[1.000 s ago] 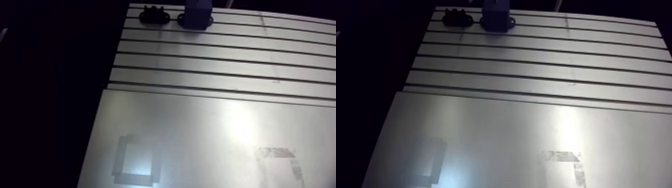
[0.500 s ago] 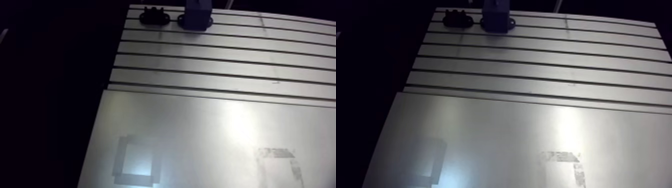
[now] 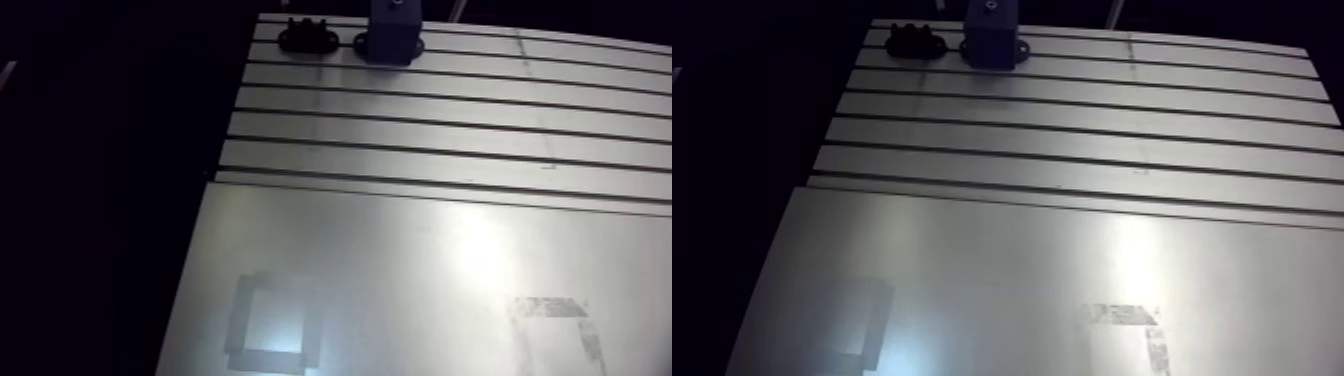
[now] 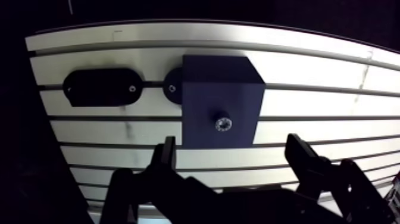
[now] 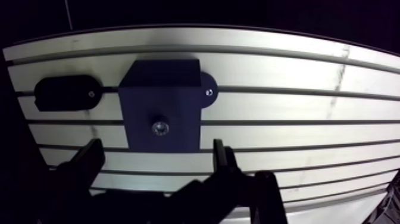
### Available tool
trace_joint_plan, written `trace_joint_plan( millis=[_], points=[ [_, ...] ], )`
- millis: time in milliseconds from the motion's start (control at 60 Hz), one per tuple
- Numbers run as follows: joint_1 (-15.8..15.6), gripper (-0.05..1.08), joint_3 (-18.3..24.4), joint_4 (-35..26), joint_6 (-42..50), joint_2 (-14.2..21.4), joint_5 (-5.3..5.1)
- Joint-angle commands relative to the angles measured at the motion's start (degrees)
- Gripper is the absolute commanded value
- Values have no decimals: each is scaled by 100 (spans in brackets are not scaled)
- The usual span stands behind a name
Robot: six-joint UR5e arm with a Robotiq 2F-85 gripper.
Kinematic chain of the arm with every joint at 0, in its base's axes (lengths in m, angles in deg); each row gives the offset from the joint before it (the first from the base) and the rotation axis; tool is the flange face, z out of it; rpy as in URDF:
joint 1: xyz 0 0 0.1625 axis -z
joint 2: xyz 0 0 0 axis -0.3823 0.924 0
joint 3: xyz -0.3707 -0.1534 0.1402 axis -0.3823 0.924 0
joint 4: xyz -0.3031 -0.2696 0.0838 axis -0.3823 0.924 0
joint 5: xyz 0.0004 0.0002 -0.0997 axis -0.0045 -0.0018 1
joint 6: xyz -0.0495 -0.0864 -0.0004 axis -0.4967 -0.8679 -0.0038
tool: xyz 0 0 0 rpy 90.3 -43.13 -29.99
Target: Pick up the M10 bolt and insert it into the hole until fully seated.
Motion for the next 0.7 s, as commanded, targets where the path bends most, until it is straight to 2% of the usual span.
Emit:
trace_joint_plan(
  millis=[17, 267, 500, 700],
  points=[
    [-13, 0, 0, 7, -2, 11, -4],
    [-14, 0, 68, -76, 6, 146, -29],
    [-38, 0, 333, -768, 7, 682, -22],
    [-154, 0, 183, -869, 7, 1338, -38]
  ],
)
